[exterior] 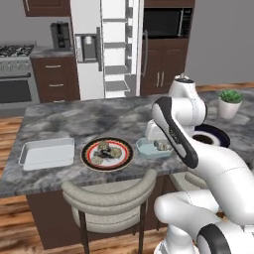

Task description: Place two dumplings into each of the tupperware containers and then place the containers in the fridge.

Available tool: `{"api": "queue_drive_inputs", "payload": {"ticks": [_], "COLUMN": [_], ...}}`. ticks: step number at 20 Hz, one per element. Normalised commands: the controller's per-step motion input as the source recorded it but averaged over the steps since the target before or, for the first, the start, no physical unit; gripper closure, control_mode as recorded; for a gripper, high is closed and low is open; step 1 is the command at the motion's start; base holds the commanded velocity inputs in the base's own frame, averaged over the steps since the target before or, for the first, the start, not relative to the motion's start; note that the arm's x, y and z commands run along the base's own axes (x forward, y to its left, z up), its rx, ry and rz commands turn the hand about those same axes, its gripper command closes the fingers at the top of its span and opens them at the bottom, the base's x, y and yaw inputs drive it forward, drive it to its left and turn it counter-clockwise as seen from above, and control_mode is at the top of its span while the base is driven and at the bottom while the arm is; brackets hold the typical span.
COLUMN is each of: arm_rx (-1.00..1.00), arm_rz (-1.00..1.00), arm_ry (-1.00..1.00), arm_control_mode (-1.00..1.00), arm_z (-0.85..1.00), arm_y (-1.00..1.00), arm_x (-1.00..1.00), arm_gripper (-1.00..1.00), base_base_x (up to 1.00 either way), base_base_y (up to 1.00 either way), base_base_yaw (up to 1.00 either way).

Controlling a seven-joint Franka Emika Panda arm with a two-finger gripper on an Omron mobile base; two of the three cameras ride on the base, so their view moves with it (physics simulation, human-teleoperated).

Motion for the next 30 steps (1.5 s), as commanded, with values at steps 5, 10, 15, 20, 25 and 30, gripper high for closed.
{"api": "queue_drive_inputs", "payload": {"ticks": [5,10,15,20,25,30], "arm_rx": [0.0,-0.03,-0.01,0.0,0.0,0.0], "arm_rz": [0.0,0.05,0.07,0.03,0.0,0.01], "arm_ry": [0.0,0.07,0.13,0.05,0.0,-0.02], "arm_control_mode": [-1.0,-1.0,-1.0,-1.0,-1.0,-1.0], "arm_z": [-0.09,-0.25,-0.32,-0.38,-0.5,-0.74], "arm_y": [0.26,0.94,0.91,0.32,-0.06,-0.24], "arm_x": [0.44,0.72,0.37,0.47,0.31,0.35], "arm_gripper": [-1.0,-1.0,-1.0,-1.0,-1.0,-1.0], "base_base_x": [0.22,0.0,0.0,0.0,0.0,0.0], "base_base_y": [0.08,0.0,0.0,0.0,0.0,0.0], "base_base_yaw": [0.0,0.0,0.0,0.0,0.0,0.0]}}
